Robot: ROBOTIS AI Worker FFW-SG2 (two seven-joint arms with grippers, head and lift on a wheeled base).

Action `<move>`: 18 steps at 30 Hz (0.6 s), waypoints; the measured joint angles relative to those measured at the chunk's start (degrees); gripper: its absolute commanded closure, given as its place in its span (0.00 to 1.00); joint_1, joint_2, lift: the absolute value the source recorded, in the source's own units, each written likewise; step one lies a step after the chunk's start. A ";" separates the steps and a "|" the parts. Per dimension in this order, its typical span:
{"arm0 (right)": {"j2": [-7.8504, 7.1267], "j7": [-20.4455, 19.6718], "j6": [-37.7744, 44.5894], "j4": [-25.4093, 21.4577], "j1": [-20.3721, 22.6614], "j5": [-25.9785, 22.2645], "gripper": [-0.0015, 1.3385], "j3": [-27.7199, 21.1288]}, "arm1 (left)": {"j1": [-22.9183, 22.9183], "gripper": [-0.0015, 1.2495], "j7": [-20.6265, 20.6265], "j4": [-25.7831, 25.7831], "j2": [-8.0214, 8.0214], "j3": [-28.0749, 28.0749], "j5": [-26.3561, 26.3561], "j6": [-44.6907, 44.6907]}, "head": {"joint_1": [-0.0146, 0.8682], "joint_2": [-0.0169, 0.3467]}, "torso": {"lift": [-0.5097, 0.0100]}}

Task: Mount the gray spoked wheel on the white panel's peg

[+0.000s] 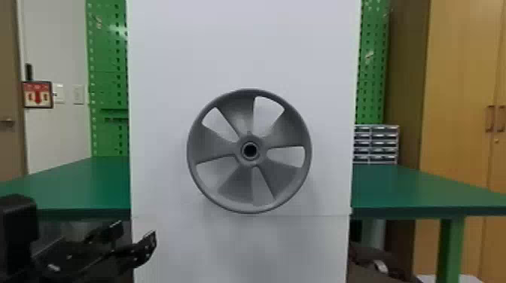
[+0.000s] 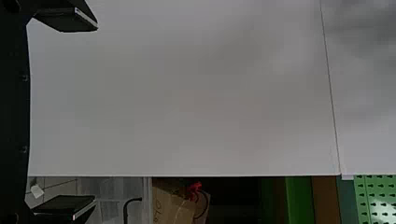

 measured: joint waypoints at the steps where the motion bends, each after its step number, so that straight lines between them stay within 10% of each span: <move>1: 0.00 0.00 0.00 0.00 0.00 -0.02 0.00 0.01 | -0.01 0.39 0.00 0.00 -0.01 0.00 -0.01 0.00 | 0.13 0.03 | 0.06; 18: -0.02 0.02 0.00 0.00 -0.01 -0.18 0.00 0.05 | -0.04 0.39 0.00 -0.02 -0.05 0.11 0.01 0.00 | 0.13 0.03 | 0.06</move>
